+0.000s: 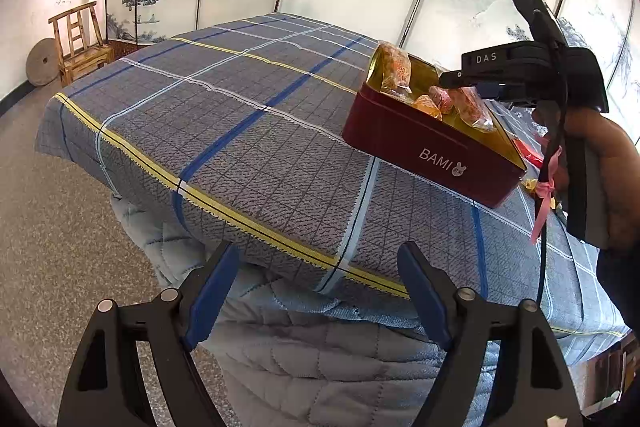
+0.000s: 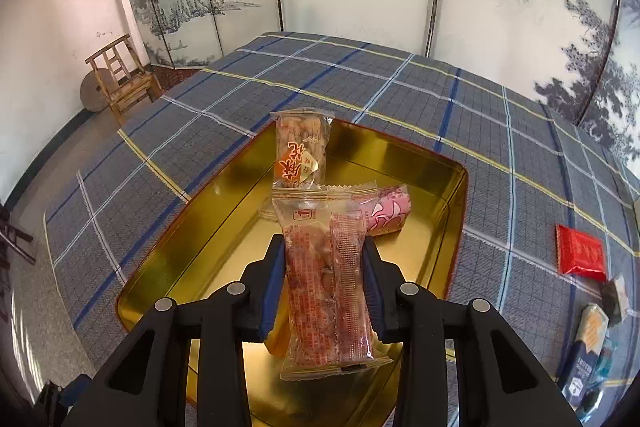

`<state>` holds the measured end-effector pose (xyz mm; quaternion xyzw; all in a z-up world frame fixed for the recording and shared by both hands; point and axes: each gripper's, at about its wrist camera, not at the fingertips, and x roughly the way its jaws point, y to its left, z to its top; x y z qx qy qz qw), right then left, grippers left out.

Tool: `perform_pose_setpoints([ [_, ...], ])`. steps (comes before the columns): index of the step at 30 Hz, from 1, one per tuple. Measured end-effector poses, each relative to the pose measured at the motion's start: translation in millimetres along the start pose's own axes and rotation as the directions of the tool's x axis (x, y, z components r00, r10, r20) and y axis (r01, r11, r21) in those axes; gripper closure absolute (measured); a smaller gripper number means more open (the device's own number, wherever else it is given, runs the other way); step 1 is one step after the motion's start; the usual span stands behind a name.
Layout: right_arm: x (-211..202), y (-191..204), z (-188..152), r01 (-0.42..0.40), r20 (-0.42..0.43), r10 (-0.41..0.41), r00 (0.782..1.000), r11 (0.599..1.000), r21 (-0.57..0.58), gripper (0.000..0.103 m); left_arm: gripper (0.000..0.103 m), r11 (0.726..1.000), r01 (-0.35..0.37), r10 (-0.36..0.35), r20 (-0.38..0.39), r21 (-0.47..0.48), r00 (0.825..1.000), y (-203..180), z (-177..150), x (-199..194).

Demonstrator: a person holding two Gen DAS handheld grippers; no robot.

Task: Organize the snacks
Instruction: 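Carry the orange-snack bag over the gold tin and open the right gripper, then grasp the yellow-wrapped candy on the table with the left gripper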

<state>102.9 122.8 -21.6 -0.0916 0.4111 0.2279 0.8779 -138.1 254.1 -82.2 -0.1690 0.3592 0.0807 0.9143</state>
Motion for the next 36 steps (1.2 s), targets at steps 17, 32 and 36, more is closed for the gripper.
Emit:
perform_pose_setpoints([
  [17,23.1,3.7,-29.6,0.022,-0.081,-0.024,0.996,1.000,-0.022,0.066,0.025,1.000,-0.019,0.019,-0.012,0.012,1.000,-3.9,-1.6,2.1],
  [32,-21.8,14.1,-25.8,-0.049,0.118,0.064,0.991,0.991,-0.128,0.042,0.025,0.995,-0.062,0.062,0.007,0.078,0.998,-25.3,3.1,-8.9],
  [36,-87.6,-28.6,-27.1,-0.044,0.345,0.076,0.936,0.994,-0.100,0.010,0.025,0.988,-0.057,0.051,0.046,0.142,0.998,-46.0,11.3,-14.2],
])
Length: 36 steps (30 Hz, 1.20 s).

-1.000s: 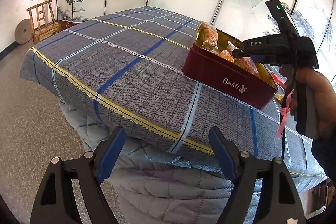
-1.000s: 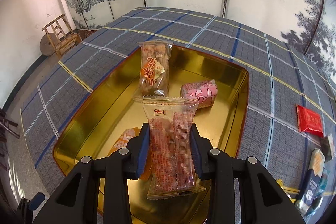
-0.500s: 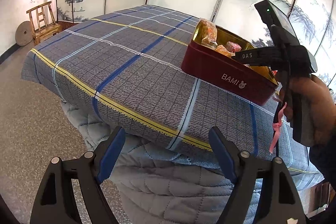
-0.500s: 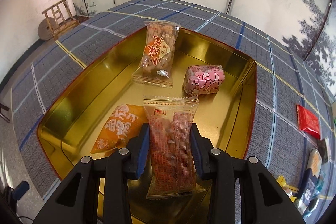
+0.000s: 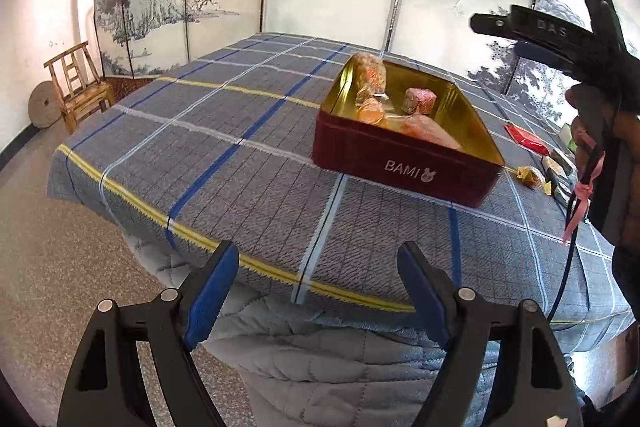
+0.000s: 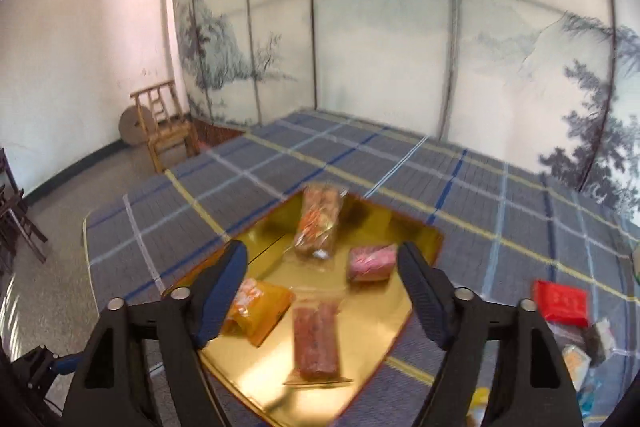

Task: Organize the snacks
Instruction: 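Grasp the yellow-wrapped candy on the table with the left gripper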

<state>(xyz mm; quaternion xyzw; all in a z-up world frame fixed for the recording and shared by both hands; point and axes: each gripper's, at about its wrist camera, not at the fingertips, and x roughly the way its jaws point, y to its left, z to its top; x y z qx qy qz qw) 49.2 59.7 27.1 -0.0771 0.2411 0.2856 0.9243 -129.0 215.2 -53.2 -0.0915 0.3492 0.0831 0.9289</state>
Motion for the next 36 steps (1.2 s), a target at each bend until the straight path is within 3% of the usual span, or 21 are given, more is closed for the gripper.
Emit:
perform_pose_setpoints([
  [3,-30.8,-56.5,-8.7,0.122,0.056,-0.124,0.991,0.991,0.046,0.007,0.024,0.996,0.068,-0.070,0.024,0.063,0.997,-28.6,14.1,-2.1],
  [6,-47.1,-135.3,-37.3,0.294,-0.007,-0.296,0.955,0.944,0.148,0.007,0.021,0.974,0.168,-0.172,0.015,0.149,0.985,-67.8,24.4,-0.2],
  [10,-75.3,-250.6,-97.5,0.460,-0.155,-0.434,0.887,0.817,0.347,0.007,0.017,0.922,0.286,-0.285,-0.042,0.261,0.958,-127.2,31.9,13.8],
  [14,-120.8,-333.7,-156.2,0.484,-0.219,-0.442,0.870,0.682,0.549,0.007,0.014,0.883,0.357,-0.342,-0.105,0.305,0.934,-181.7,41.5,34.2],
  [18,-145.0,-372.1,-191.3,0.416,-0.209,-0.380,0.901,0.621,0.664,0.007,0.014,0.873,0.344,-0.333,-0.094,0.346,0.938,-227.9,52.1,57.2],
  [20,-148.5,-381.4,-199.8,0.352,-0.177,-0.331,0.927,0.602,0.717,0.007,0.014,0.868,0.331,-0.312,-0.113,0.370,0.943,-247.5,55.9,74.4],
  [23,-147.2,-377.0,-203.1,0.317,-0.160,-0.298,0.941,0.610,0.726,0.007,0.016,0.862,0.314,-0.278,-0.146,0.398,0.949,-266.7,62.6,101.4],
  [28,-143.5,-374.4,-204.7,0.269,-0.138,-0.249,0.959,0.632,0.727,0.007,0.022,0.862,0.317,-0.243,-0.225,0.397,0.944,-272.5,69.2,141.2],
  [30,-143.8,-374.5,-205.4,0.255,-0.126,-0.242,0.962,0.632,0.732,0.007,0.045,0.866,0.320,-0.233,-0.256,0.383,0.938,-270.4,67.9,151.9],
  [31,-144.6,-373.7,-206.1,0.250,-0.122,-0.241,0.963,0.631,0.734,0.007,0.048,0.866,0.310,-0.227,-0.244,0.391,0.943,-270.7,67.2,151.8],
  [32,-145.8,-373.6,-207.0,0.247,-0.118,-0.241,0.963,0.631,0.735,0.007,0.063,0.860,0.314,-0.229,-0.246,0.403,0.942,-272.9,66.9,151.0],
  [33,-146.1,-373.2,-206.9,0.244,-0.114,-0.241,0.964,0.631,0.736,0.007,0.072,0.849,0.327,-0.236,-0.256,0.415,0.937,-276.2,66.2,149.0],
  [36,-148.7,-371.9,-208.4,0.233,-0.101,-0.237,0.966,0.634,0.737,0.007,0.075,0.827,0.318,-0.220,-0.253,0.464,0.942,-284.6,61.9,140.6],
])
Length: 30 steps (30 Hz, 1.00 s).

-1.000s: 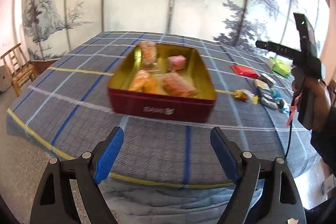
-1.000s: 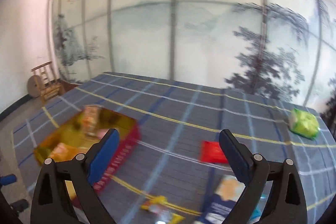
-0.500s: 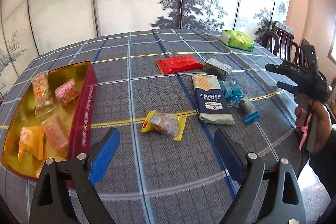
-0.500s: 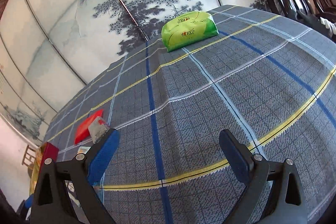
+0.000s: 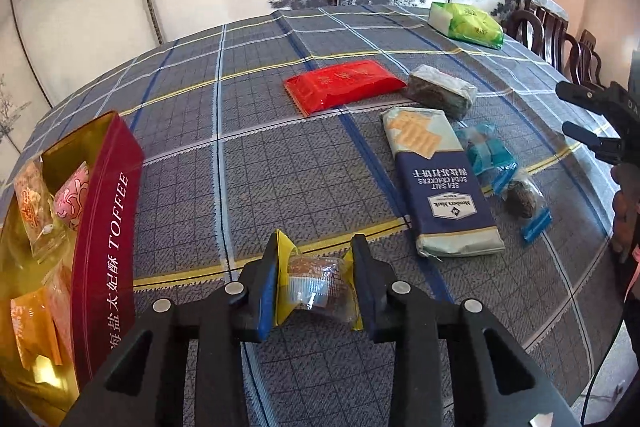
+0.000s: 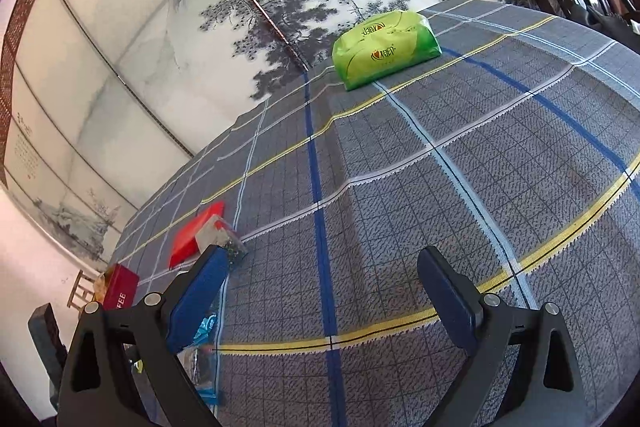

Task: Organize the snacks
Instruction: 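Grasp the yellow-wrapped candy on the table with the left gripper, then carry the yellow candy into the gold tin and open the left gripper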

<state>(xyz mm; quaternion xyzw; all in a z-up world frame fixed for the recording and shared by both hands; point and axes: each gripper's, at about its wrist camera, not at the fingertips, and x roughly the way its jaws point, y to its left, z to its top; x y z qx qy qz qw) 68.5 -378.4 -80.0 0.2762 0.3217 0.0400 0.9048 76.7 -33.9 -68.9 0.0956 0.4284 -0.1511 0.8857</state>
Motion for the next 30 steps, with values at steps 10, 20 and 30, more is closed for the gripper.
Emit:
perform_pose_setpoints([
  [10,1.4,1.2,2.3,0.009,-0.003,-0.009,1.000,1.000,0.010,0.007,0.079,0.999,0.028,-0.030,0.093,0.025,0.995,-19.8,22.1,-41.8],
  [20,6.2,1.1,3.8,0.043,-0.016,-0.042,0.999,0.999,0.013,0.007,0.079,0.993,-0.055,0.077,0.209,-0.108,0.975,41.9,40.9,-95.3],
  [30,7.4,-1.2,4.6,0.056,-0.012,-0.056,0.998,0.998,0.016,0.007,0.079,0.923,-0.217,0.285,0.185,-0.318,0.940,168.3,6.3,-138.6],
])
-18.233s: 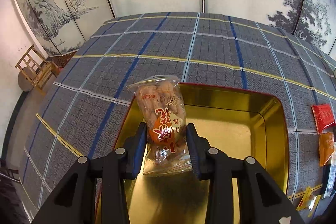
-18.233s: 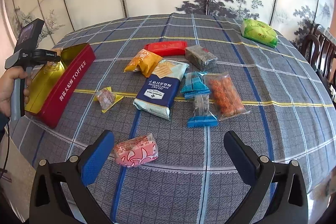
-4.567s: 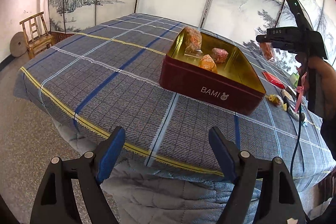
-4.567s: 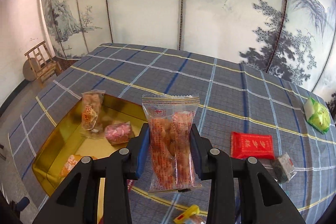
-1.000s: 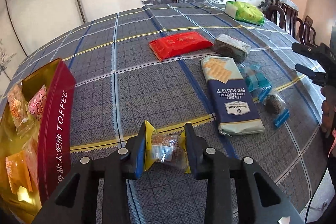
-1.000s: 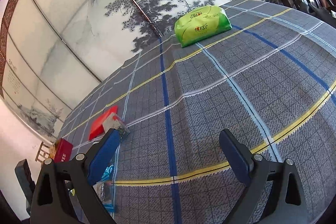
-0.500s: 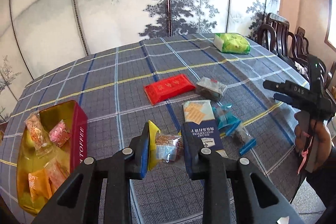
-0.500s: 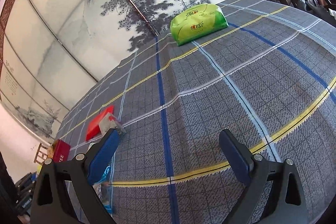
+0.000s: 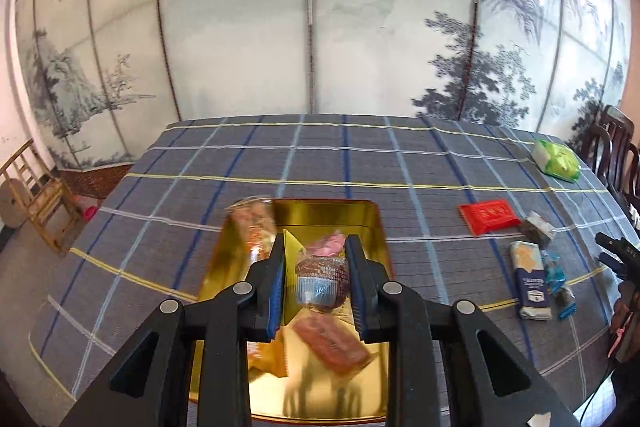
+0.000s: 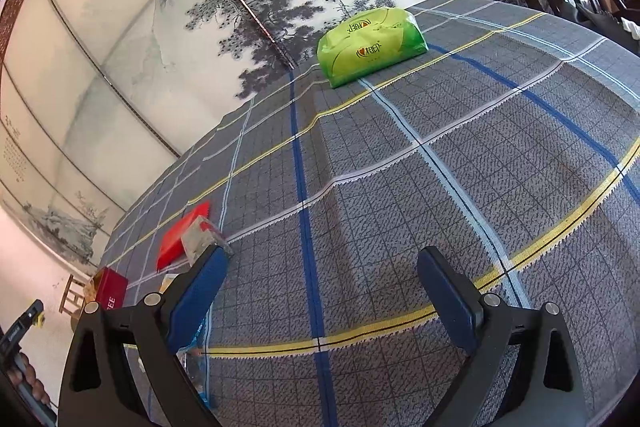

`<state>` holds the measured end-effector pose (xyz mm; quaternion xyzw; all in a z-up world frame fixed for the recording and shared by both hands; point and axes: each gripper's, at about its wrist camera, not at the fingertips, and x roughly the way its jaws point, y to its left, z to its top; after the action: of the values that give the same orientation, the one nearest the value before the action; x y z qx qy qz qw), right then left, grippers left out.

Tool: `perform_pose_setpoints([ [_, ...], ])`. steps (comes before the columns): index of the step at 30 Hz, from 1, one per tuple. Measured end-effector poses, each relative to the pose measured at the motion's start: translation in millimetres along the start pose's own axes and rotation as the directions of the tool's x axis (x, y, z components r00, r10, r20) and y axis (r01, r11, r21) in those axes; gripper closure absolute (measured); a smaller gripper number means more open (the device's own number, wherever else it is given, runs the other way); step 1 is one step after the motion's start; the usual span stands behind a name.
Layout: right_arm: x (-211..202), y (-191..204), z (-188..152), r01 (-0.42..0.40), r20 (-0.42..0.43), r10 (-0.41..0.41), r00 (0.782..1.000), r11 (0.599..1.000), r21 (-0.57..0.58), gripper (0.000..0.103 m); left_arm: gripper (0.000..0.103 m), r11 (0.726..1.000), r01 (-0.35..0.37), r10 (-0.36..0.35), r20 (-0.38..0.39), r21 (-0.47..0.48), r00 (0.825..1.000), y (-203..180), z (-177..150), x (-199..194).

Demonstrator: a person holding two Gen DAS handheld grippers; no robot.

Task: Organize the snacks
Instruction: 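Carry the yellow candy into the gold tin and open the left gripper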

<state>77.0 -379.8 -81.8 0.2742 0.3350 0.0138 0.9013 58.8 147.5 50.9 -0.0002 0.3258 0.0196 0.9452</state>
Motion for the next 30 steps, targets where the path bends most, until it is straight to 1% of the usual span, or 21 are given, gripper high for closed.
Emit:
perform_pose_setpoints([
  [4,-0.2,-1.8,0.4,0.004,0.000,-0.004,1.000,1.000,-0.002,0.007,0.079,0.998,-0.044,0.042,-0.037,-0.055,0.998,35.2,-10.8,5.3],
  [8,-0.2,-1.2,0.2,0.003,0.000,-0.003,1.000,1.000,-0.001,0.007,0.079,0.996,-0.057,0.052,-0.073,-0.075,0.996,49.2,-23.0,12.4],
  [13,-0.4,-1.6,0.5,0.005,-0.001,-0.005,1.000,1.000,-0.003,0.007,0.079,0.996,-0.044,0.037,-0.094,-0.075,0.995,46.7,-27.0,21.9],
  [17,-0.3,-0.1,0.4,0.003,0.000,-0.003,1.000,1.000,-0.002,0.006,0.079,0.995,-0.023,0.012,-0.117,-0.093,0.993,43.5,-25.1,35.2],
  [19,-0.5,-0.8,-0.1,0.003,0.000,-0.003,1.000,1.000,-0.002,0.006,0.079,0.996,-0.024,0.012,-0.124,-0.089,0.992,40.9,-23.5,40.3],
  [21,-0.9,-1.9,0.2,0.002,0.000,-0.002,1.000,1.000,-0.002,0.006,0.079,0.995,-0.027,0.013,-0.142,-0.095,0.990,40.7,-22.3,47.5],
  [23,-0.5,-0.1,0.0,0.003,-0.001,-0.003,1.000,1.000,-0.002,0.006,0.079,0.993,-0.014,-0.005,-0.169,-0.116,0.986,42.5,-22.2,56.0],
  [25,-0.8,-1.1,0.3,0.002,-0.001,-0.002,1.000,1.000,-0.003,0.005,0.079,0.993,-0.018,-0.005,-0.187,-0.121,0.982,41.7,-22.0,62.0],
  [30,-1.2,-3.1,-0.6,-0.001,-0.001,0.001,1.000,1.000,-0.002,0.005,0.079,0.995,-0.037,0.015,-0.213,-0.097,0.977,35.4,-20.8,74.0],
])
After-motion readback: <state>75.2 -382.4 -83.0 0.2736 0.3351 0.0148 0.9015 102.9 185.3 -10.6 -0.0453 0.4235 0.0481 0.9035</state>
